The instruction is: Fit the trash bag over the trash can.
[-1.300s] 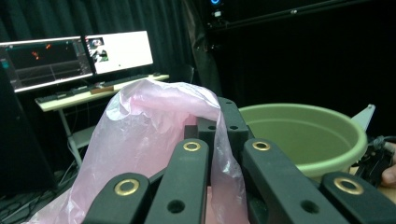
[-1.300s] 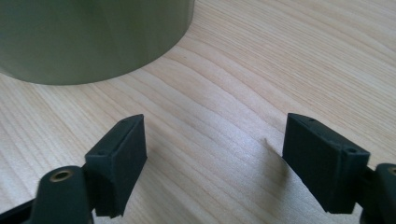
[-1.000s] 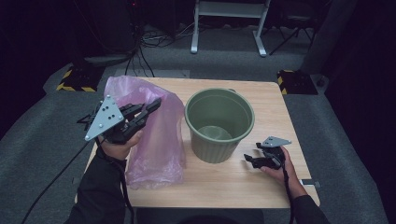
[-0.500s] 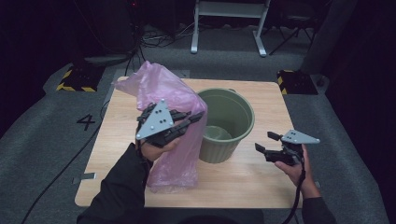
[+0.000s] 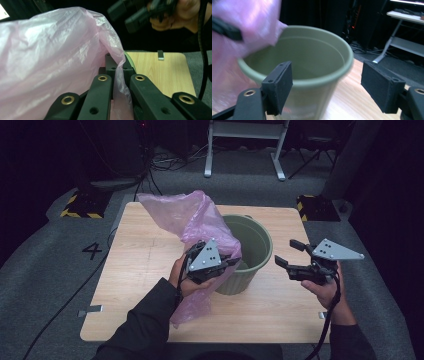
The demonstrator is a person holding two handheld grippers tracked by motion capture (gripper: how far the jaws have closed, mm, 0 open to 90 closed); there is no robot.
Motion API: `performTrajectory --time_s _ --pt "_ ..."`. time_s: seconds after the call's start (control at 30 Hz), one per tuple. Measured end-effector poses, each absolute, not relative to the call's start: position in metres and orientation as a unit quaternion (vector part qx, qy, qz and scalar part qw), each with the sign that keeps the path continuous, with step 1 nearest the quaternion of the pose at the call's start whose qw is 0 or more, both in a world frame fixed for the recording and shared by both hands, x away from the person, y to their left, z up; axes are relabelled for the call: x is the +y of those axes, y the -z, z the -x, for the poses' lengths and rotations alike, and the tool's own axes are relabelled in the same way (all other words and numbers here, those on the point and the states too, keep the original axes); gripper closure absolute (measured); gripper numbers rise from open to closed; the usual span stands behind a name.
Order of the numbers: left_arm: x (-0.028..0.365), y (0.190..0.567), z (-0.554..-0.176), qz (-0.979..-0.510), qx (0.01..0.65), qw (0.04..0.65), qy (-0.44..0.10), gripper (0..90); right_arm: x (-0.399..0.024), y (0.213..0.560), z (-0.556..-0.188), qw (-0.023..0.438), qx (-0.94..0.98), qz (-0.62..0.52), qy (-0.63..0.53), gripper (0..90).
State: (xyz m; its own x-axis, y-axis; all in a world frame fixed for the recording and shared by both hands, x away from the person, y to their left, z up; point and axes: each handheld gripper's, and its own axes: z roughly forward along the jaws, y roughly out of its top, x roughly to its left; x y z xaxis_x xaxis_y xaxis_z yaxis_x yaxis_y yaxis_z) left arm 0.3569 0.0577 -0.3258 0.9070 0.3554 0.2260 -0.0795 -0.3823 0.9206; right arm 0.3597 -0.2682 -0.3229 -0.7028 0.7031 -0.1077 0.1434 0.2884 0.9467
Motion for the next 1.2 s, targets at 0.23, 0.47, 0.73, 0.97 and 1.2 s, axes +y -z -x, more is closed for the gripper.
performTrajectory --time_s 0.23,0.47,0.73,0.97,1.2 --pt "0.055 0.334 -0.360 -0.819 0.087 0.536 -0.187 89.5 -0.241 0.312 -0.366 0.247 0.767 -0.255 -0.534 24.7" --pt "0.051 0.340 -0.363 -0.824 0.087 0.531 -0.180 89.5 -0.211 0.307 -0.375 0.221 0.784 -0.234 -0.531 23.4" --pt "0.052 0.344 -0.365 -0.826 0.089 0.527 -0.180 89.5 -0.187 0.306 -0.381 0.204 0.802 -0.214 -0.520 23.2" --pt "0.050 0.346 -0.365 -0.828 0.091 0.523 -0.182 89.5 -0.186 0.301 -0.380 0.192 0.795 -0.209 -0.537 23.5" --pt "0.047 0.347 -0.366 -0.830 0.092 0.518 -0.186 89.5 -0.177 0.293 -0.381 0.182 0.799 -0.207 -0.535 23.9"
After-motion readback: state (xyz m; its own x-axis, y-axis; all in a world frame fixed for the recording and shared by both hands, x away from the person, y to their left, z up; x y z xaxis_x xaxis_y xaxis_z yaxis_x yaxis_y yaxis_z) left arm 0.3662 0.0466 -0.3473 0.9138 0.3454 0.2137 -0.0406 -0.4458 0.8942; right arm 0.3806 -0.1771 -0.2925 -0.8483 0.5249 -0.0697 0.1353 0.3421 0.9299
